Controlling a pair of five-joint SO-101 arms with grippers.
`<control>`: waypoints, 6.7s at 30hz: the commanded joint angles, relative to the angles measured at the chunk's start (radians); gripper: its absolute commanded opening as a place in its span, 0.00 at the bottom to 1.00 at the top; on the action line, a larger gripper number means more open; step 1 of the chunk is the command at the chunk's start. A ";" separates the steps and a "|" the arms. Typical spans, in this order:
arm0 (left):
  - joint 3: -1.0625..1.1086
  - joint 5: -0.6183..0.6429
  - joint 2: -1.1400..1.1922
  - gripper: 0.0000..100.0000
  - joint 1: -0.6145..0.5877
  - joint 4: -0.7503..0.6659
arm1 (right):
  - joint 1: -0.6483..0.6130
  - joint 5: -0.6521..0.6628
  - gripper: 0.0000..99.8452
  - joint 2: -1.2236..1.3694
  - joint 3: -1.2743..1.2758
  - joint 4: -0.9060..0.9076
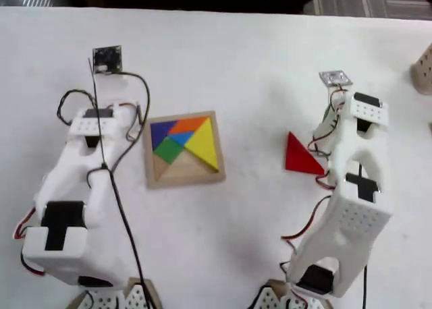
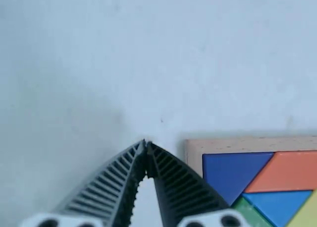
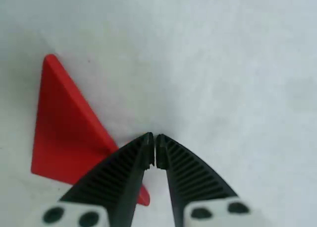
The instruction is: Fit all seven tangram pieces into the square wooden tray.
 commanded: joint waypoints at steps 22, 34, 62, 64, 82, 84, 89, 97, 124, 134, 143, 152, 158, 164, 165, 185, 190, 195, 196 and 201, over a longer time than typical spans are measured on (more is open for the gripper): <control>-0.044 0.002 -0.005 0.02 -0.005 -0.011 | -0.206 -0.367 0.04 -0.679 0.617 -0.088; -0.044 0.002 -0.005 0.02 -0.007 -0.011 | -0.410 -0.427 0.33 -0.673 0.626 -0.194; -0.043 0.002 -0.005 0.02 -0.007 -0.011 | -0.355 -0.493 0.35 -0.386 0.397 -0.225; -0.043 0.002 -0.005 0.02 -0.007 -0.011 | -0.355 -0.493 0.35 -0.372 0.388 -0.225; -0.043 0.002 -0.005 0.02 -0.004 -0.011 | -0.317 -0.496 0.35 -0.262 0.333 -0.185; -0.043 0.002 -0.005 0.02 -0.004 -0.011 | -0.309 -0.497 0.35 -0.262 0.331 -0.186; -0.043 0.002 -0.005 0.02 -0.007 -0.011 | -0.306 -0.502 0.35 -0.262 0.334 -0.183; -0.043 0.002 -0.005 0.02 -0.007 -0.011 | -0.306 -0.502 0.26 -0.260 0.336 -0.147; -0.043 0.002 -0.005 0.02 -0.008 -0.011 | -0.303 -0.439 0.25 -0.271 0.232 -0.028; -0.044 -0.003 -0.005 0.02 -0.005 -0.011 | -0.309 -0.551 0.26 -0.271 0.232 -0.028; -0.044 -0.078 -0.007 0.02 -0.005 -0.011 | -0.300 -0.526 0.33 -0.263 0.230 -0.042; -0.044 -0.081 -0.007 0.02 -0.005 -0.011 | -0.272 -0.560 0.33 -0.171 0.244 -0.104; -0.044 -0.081 -0.007 0.02 -0.007 -0.011 | -0.282 -0.566 0.33 -0.153 0.172 -0.039; -0.044 -0.081 -0.007 0.02 -0.007 -0.011 | -0.280 -0.562 0.33 -0.143 0.161 -0.033; -0.044 -0.081 -0.007 0.02 -0.007 -0.011 | -0.280 -0.560 0.33 -0.143 0.161 -0.033; -0.044 -0.081 -0.007 0.02 -0.008 -0.011 | -0.237 -0.503 0.26 -0.105 0.164 -0.077; -0.044 -0.081 -0.007 0.02 -0.008 -0.011 | -0.228 -0.502 0.25 -0.110 0.163 -0.067; -0.044 -0.081 -0.007 0.02 -0.008 -0.011 | -0.236 -0.502 0.25 -0.124 0.103 0.033; -0.044 -0.081 -0.007 0.02 -0.008 -0.011 | -0.236 -0.502 0.25 -0.128 0.092 0.047; -0.044 -0.081 -0.008 0.02 -0.008 -0.011 | -0.231 -0.502 0.25 -0.131 0.078 0.056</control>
